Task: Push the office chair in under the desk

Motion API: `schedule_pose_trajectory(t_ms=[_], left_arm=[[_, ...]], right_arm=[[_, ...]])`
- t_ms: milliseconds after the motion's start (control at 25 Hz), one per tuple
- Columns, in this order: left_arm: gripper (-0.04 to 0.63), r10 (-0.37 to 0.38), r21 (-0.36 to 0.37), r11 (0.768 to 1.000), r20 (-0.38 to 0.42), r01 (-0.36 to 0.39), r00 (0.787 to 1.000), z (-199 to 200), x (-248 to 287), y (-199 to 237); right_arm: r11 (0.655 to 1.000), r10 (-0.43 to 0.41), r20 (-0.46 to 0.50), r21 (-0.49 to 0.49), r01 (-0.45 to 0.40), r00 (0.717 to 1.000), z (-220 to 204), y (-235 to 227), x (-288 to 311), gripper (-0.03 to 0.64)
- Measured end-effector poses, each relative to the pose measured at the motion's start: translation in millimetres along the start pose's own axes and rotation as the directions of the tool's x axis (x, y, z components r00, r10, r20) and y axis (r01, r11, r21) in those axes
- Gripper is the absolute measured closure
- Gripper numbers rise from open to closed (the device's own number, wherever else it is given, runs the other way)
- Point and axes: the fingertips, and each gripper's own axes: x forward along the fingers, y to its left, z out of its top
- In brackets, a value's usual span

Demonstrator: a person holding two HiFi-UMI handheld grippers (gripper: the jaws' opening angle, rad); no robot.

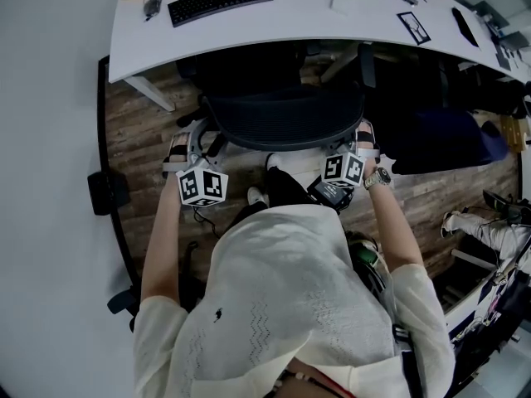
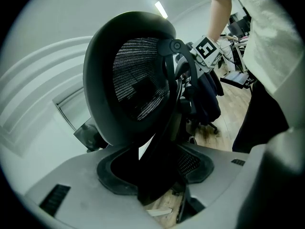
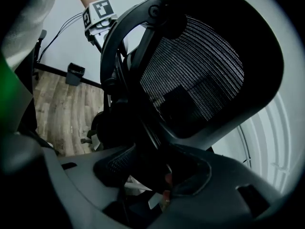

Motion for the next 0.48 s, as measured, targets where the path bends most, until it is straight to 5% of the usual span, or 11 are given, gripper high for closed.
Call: schedule_pose_trajectory(t_ms=[480], left_arm=[[0.376,-0.004,-0.002,1.000,-0.004,0.004,1.000,-9,30,32]], right_arm=[[1.000,-0.013,0.020,0.003,0.013,1.000,6,-18,37,0.410]])
